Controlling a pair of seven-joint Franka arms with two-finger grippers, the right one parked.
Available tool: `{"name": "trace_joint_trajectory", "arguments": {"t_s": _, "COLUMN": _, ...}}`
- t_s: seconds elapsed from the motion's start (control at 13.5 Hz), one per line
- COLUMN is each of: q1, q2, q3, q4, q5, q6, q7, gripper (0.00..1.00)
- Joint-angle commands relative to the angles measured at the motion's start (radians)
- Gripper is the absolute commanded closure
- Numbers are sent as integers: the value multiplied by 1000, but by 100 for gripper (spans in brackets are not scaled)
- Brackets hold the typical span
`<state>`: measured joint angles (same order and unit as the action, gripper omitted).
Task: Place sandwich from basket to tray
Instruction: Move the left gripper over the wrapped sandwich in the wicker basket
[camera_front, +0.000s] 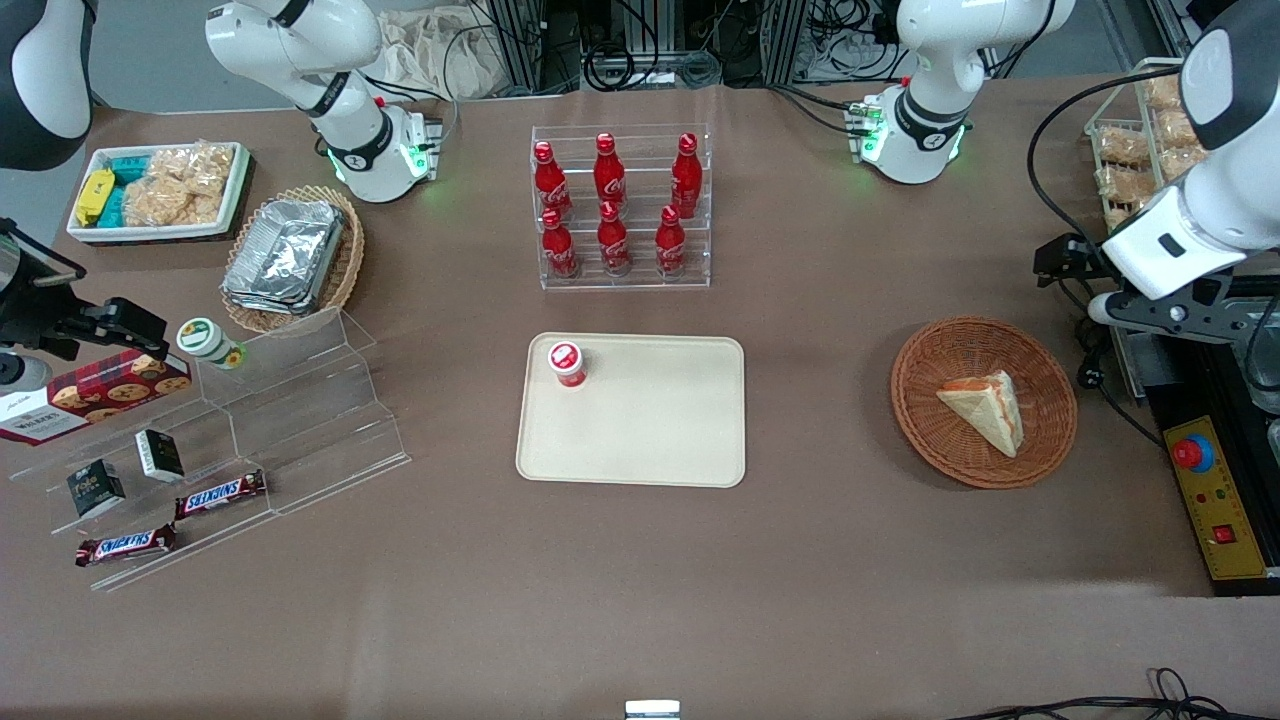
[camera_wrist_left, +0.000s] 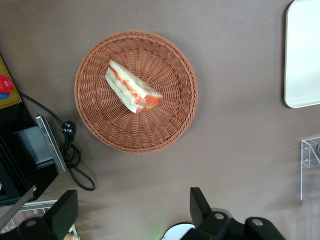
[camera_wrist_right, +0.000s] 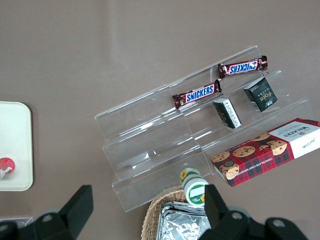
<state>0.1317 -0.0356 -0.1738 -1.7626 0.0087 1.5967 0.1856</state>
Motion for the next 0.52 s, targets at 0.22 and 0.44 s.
{"name": "trace_joint_trajectory", "arguments": {"t_s": 0.22, "q1": 2, "q2": 91, "q3": -9, "q4": 92, "q5": 16, "q6": -80, "q7": -29, "gripper": 0}}
{"name": "trace_joint_trajectory", "arguments": {"t_s": 0.44, "q1": 32, "q2": 89, "q3": -3, "q4": 30, "q5": 17, "q6": -45, "q7": -287, "gripper": 0}}
